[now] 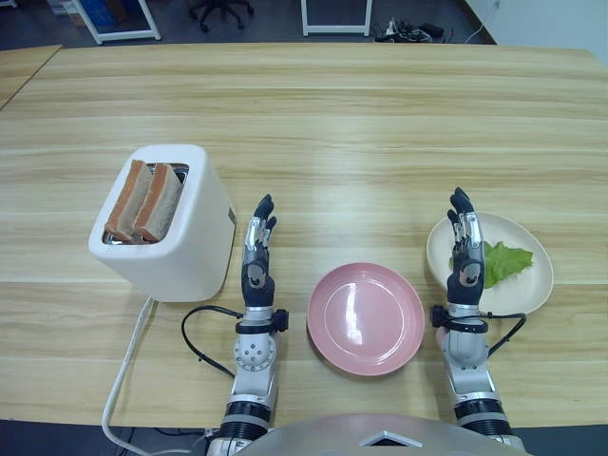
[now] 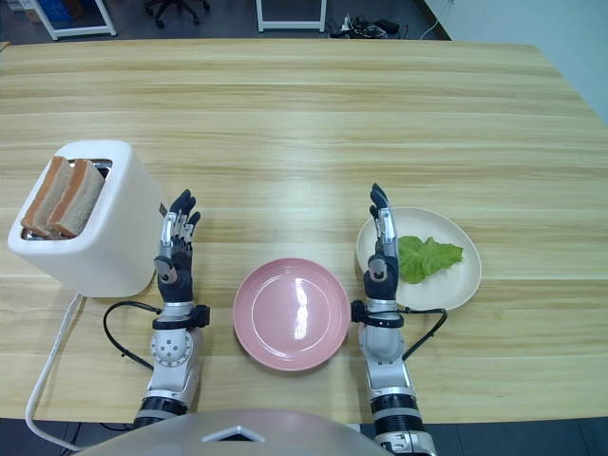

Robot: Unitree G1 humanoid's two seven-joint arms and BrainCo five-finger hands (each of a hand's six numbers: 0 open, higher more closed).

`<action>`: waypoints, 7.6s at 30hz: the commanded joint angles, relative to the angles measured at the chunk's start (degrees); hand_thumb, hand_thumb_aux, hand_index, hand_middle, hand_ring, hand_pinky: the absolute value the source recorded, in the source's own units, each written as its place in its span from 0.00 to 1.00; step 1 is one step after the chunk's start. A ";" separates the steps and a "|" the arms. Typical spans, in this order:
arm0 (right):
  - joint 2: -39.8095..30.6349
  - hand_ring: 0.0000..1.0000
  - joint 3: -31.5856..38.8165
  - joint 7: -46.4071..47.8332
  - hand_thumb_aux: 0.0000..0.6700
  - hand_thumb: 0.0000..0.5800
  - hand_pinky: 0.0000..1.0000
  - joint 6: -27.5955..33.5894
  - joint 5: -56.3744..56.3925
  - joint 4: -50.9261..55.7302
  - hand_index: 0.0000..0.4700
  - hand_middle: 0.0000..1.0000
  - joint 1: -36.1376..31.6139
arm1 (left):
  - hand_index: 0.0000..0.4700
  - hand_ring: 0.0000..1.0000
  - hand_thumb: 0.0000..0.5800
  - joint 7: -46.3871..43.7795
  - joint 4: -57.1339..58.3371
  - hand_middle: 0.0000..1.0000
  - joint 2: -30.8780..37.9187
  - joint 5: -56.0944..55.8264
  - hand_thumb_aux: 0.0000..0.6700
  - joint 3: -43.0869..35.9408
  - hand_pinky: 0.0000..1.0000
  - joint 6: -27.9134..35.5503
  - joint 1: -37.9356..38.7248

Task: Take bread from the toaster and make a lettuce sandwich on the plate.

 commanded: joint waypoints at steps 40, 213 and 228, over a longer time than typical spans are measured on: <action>-8.33 0.00 -0.93 -3.81 0.00 0.00 0.00 -4.44 -16.47 0.73 0.00 0.00 -2.56 | 0.00 0.00 0.00 17.70 -2.01 0.00 39.59 37.79 0.00 34.37 0.00 28.34 1.90; -38.05 0.00 13.52 -22.61 0.00 0.00 0.00 13.47 -44.73 -11.46 0.00 0.00 9.08 | 1.00 1.00 1.00 6.04 -14.26 1.00 45.44 31.36 1.00 24.23 1.00 32.36 2.41; -34.60 0.00 9.13 -30.05 0.00 0.00 0.00 11.49 -38.56 -14.16 0.00 0.00 8.68 | 1.00 1.00 1.00 13.04 -26.06 1.00 32.43 4.33 1.00 14.12 1.00 18.46 -6.53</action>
